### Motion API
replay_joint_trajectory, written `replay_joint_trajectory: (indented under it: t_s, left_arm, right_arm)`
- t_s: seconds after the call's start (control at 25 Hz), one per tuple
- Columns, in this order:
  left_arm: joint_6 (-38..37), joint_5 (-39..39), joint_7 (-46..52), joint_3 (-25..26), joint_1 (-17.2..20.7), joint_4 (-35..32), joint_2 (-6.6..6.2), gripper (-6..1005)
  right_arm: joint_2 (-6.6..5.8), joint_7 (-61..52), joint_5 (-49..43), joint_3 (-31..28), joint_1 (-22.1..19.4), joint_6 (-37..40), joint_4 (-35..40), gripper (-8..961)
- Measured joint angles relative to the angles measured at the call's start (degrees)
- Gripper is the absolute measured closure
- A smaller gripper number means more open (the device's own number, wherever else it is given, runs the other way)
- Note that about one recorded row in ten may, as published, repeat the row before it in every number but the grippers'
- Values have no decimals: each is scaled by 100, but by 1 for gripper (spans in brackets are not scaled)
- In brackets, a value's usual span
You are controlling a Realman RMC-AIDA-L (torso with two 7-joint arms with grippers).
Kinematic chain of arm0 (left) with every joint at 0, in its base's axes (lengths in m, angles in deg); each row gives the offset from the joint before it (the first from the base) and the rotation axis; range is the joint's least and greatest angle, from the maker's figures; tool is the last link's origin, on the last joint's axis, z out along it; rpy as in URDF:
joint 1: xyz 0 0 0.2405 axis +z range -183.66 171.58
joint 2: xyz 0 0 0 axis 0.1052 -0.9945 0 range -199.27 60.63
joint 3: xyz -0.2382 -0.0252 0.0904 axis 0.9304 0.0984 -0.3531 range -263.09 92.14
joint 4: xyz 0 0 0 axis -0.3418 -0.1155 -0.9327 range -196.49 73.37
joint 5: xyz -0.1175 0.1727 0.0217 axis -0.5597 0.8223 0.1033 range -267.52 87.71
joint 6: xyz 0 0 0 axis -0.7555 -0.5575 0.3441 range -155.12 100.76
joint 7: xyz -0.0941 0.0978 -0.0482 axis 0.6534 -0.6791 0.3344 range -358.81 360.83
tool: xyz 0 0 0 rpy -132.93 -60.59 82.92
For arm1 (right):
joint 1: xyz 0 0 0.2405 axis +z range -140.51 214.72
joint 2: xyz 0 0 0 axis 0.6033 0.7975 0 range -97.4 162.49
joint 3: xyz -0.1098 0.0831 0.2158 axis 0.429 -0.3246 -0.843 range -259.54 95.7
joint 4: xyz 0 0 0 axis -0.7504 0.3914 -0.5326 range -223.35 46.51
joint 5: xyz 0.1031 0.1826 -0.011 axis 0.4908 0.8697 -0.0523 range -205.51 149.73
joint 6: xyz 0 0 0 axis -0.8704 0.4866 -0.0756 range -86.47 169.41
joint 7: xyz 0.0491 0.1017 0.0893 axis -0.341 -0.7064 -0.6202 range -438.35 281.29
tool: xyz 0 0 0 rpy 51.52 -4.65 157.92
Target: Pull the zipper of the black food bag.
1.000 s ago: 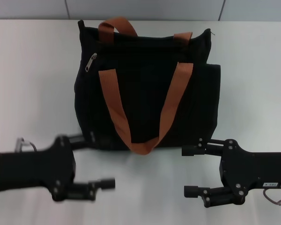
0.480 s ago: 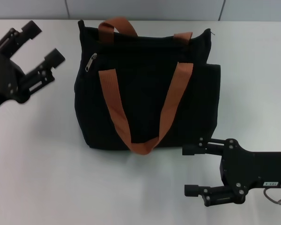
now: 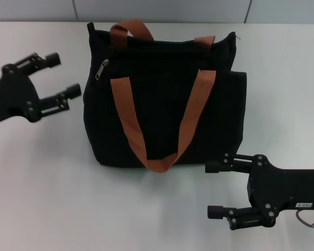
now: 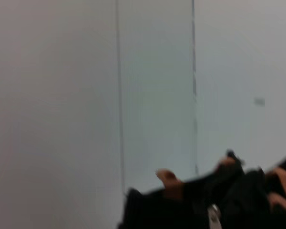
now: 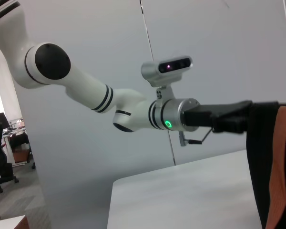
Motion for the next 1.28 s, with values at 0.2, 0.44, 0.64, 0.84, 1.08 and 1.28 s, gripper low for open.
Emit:
replay_joint_trajectory:
  t_s: [0.2,0.44,0.64,0.84,1.08,1.28]
  left_arm:
    - [367,356,-48,12,-167,-9,114,191]
    - [872,389,-384,98,-246,-10,337,191]
    - [987,345,-856,466,-319,-1,548,192]
    - [918,295,-1171,787,-356,2,683,192]
    - [870,294,-1484,790,-362,17,711,193]
    - [835,276,-1803,817,-327,49,732,268]
  right_arm:
    - [-6,-12,2,-8,10,-1,-1,126]
    - [-8,-20,8,-46,6,7,-1,126]
    - [-8,-21,11,-53,-11,36,5,127]
    - [-8,-33,11,-53,-18,57,14,127]
    - [-8,-36,11,-53,-20,61,17,126]
    - [-7,-37,11,-53,-17,62,17,127]
